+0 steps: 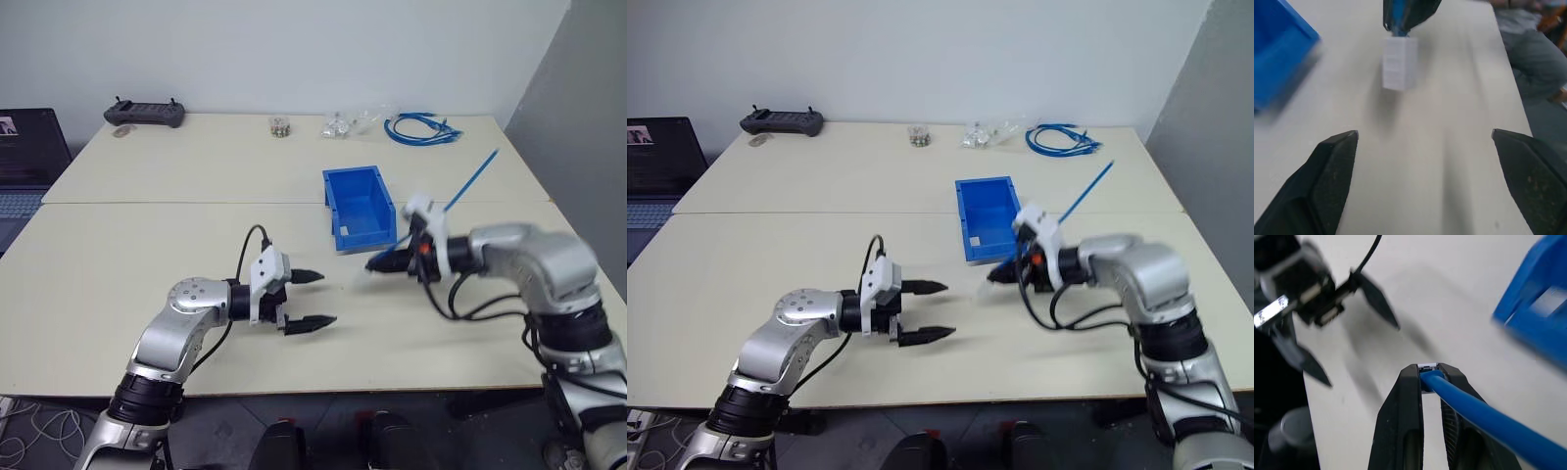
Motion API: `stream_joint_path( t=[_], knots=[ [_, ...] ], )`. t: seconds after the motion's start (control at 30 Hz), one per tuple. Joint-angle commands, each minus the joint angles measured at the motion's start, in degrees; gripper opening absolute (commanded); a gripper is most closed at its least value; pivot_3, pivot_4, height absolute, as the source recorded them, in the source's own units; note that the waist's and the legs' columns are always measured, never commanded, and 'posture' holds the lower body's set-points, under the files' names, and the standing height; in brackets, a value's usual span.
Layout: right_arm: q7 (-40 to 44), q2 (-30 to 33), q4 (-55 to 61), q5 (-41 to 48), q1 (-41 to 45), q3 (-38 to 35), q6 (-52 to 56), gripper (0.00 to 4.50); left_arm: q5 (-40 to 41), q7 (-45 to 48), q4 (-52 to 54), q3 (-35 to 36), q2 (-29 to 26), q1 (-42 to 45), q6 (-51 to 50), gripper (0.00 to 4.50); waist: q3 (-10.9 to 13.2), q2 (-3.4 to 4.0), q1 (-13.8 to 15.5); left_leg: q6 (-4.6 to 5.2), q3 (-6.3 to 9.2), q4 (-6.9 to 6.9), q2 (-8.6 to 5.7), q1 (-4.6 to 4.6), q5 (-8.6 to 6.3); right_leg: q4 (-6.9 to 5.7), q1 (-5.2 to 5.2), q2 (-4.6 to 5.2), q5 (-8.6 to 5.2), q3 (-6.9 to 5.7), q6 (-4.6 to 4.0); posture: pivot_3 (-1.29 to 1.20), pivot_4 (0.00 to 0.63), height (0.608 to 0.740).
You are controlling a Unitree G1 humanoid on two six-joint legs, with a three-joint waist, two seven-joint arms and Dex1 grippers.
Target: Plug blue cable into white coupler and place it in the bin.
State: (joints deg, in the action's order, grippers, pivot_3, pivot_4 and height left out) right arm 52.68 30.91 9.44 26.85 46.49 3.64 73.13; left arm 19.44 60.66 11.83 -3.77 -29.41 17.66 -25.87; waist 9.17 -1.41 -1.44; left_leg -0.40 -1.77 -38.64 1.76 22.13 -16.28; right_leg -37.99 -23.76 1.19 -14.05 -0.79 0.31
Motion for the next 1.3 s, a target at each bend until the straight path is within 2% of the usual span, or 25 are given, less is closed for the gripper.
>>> stream_joint_path(
  t=[0.03, 0.2, 0.3, 0.37, 0.47, 0.63, 0.8, 0.87, 1.13, 1.23, 1.3],
  knots=[
    [-3.1, -2.0, -13.5, -0.6, 9.4, -3.1, -2.6, 0.22, 0.8, -14.1, 6.8, 5.3, 5.0, 3.1, -3.4, 4.46, 0.0, 0.00, 0.0, 0.00, -0.02, 0.00, -0.01, 0.00, 0.00, 0.00, -0.01, 0.00, 0.02, 0.02, -0.03, 0.00, 0.150, 0.740],
    [-6.7, -6.3, -34.4, -5.9, 19.6, -1.8, -14.4, 0.22, -2.5, -29.3, 9.2, 6.3, 13.4, 4.8, -3.4, 4.46, 0.0, -0.02, -0.2, 0.00, -0.13, 0.03, -0.11, 0.02, 0.00, 0.03, -0.02, -0.02, 0.14, 0.11, -0.22, 0.00, 0.150, 0.740],
    [-7.4, -8.6, -45.4, -8.2, 24.1, -1.9, -20.5, 0.22, -4.0, -34.2, 10.2, 4.1, 16.9, 3.5, -3.5, 4.46, 0.0, -0.02, -0.2, 0.00, -0.20, 0.06, -0.13, 0.12, 0.00, 0.05, -0.09, -0.02, 0.19, 0.17, -0.26, 0.00, 0.150, 0.740],
    [-7.9, -9.8, -52.2, -10.1, 26.9, -1.8, -25.1, 0.90, -5.0, -36.0, 11.4, 2.0, 18.4, 1.8, -3.3, 4.50, 0.0, -0.01, -0.1, 0.00, -0.18, 0.01, -0.12, 0.50, 0.00, 0.01, -0.41, 0.00, 0.23, 0.15, -0.23, 0.00, 0.150, 0.740],
    [-6.8, -10.6, -59.1, -11.9, 29.9, -1.6, -29.5, 1.51, -5.4, -37.8, 12.4, 0.5, 19.5, 0.5, -3.3, 4.50, 0.1, 0.03, -0.1, -0.01, -0.17, 0.00, -0.12, 0.66, 0.01, 0.02, -0.52, 0.11, 0.25, 0.12, -0.23, 0.00, 0.150, 0.740],
    [-5.6, -10.5, -65.7, -14.6, 32.7, -1.3, -33.6, 3.02, -5.1, -40.0, 11.4, 0.7, 19.8, 1.3, -4.2, 4.50, 0.1, 0.03, -0.1, -0.01, -0.14, 0.00, -0.13, 0.71, 0.01, 0.01, -0.57, 0.12, 0.25, 0.08, -0.23, 0.00, 0.150, 0.740],
    [-3.6, -7.4, -66.6, -18.2, 32.0, 0.2, -36.1, 4.20, -3.1, -42.2, 9.2, 2.7, 21.3, 3.0, -6.0, 4.50, 0.1, 0.04, 0.0, -0.01, -0.13, -0.05, -0.15, 0.71, 0.01, -0.01, -0.56, 0.06, 0.28, 0.06, -0.18, 0.00, 0.150, 0.740],
    [0.4, -5.0, -65.6, -19.5, 30.5, 1.7, -36.4, 4.47, -2.4, -42.6, 8.2, 3.4, 21.9, 3.4, -6.3, 4.50, 0.1, 0.04, 0.0, -0.01, -0.14, -0.07, -0.19, 0.72, 0.01, 0.00, -0.55, 0.06, 0.29, 0.07, -0.16, 0.00, 0.150, 0.740],
    [13.9, 5.7, -51.8, -24.5, 17.6, 8.9, -41.0, 4.47, -1.2, -43.1, 5.3, 4.4, 22.5, 5.1, -6.4, 4.50, 0.1, 0.06, 0.2, -0.01, -0.15, -0.07, -0.23, 0.72, 0.01, 0.09, -0.50, 0.01, 0.30, 0.07, -0.13, 0.00, 0.150, 0.740],
    [12.9, 8.3, -44.3, -23.9, 11.0, 7.6, -40.2, 4.47, -0.7, -43.7, 5.7, 5.1, 22.8, 4.5, -6.6, 4.50, 0.1, 0.12, 0.3, -0.01, -0.12, -0.08, -0.22, 0.72, 0.01, 0.07, -0.49, 0.01, 0.30, 0.05, -0.12, 0.00, 0.150, 0.740],
    [8.8, 8.3, -38.0, -22.3, 6.0, 4.0, -39.8, 4.47, -1.0, -44.8, 5.8, 5.6, 22.7, 3.8, -6.8, 4.50, 0.1, 0.13, 0.1, -0.01, -0.12, -0.11, -0.18, 0.68, 0.01, 0.04, -0.48, 0.02, 0.30, 0.07, -0.12, 0.00, 0.150, 0.740]
  ],
)
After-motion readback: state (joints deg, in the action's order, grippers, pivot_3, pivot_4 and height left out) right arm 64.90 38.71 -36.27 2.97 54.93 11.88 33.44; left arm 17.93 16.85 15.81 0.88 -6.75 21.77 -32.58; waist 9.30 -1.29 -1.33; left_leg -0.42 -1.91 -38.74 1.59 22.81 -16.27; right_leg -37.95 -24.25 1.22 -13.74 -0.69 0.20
